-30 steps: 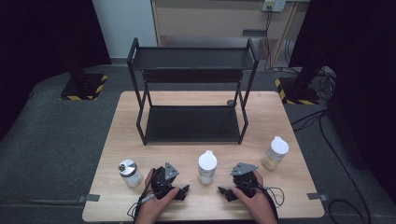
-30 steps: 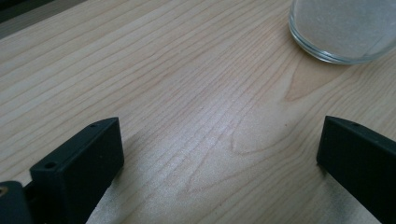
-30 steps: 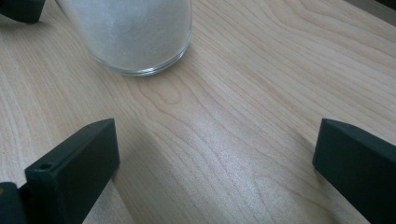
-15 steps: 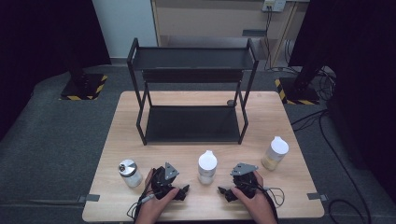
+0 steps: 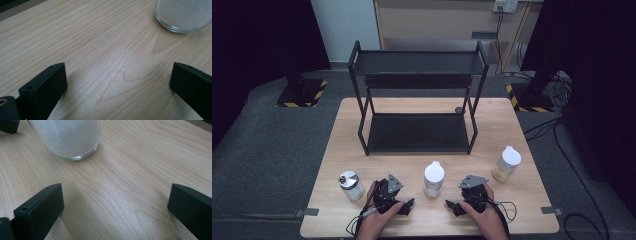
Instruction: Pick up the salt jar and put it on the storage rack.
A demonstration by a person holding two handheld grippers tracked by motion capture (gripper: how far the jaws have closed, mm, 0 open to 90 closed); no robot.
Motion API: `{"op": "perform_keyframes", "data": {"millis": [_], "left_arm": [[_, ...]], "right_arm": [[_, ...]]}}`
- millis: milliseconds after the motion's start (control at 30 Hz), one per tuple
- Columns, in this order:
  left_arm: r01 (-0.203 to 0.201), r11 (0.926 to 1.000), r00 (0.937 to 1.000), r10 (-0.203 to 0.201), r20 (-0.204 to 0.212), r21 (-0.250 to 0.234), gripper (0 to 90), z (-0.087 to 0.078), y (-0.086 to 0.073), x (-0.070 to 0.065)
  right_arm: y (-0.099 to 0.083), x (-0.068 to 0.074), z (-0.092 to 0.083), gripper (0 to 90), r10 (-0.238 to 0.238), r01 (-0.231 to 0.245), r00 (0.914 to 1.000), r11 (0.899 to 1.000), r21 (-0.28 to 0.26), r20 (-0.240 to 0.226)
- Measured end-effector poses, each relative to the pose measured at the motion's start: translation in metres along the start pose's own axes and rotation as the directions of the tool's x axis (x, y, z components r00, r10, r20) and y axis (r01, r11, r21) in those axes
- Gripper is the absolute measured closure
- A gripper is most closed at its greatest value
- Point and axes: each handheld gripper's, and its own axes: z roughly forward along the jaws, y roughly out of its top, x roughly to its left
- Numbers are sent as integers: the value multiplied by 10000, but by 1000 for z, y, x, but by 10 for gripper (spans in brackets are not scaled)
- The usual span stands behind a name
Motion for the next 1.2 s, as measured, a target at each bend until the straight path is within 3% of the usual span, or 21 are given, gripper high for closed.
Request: {"op": "perform_keyframes", "data": {"millis": [300, 967, 1200], "left_arm": [[-77, 10000, 10000, 77, 41, 8, 15, -4, 1, -3], [-9, 9954, 9997, -13, -225, -961, 16, -38, 10, -3], [209, 9924, 9995, -237, -219, -1215, 17, -50, 12, 3]], "right_arm": [[0, 0, 0, 10, 17, -17, 10000, 10000, 1, 19], [0, 1, 0, 10, 40, -40, 10000, 10000, 11, 39], [0, 1, 0, 10, 46, -46, 10000, 10000, 13, 39]]}}
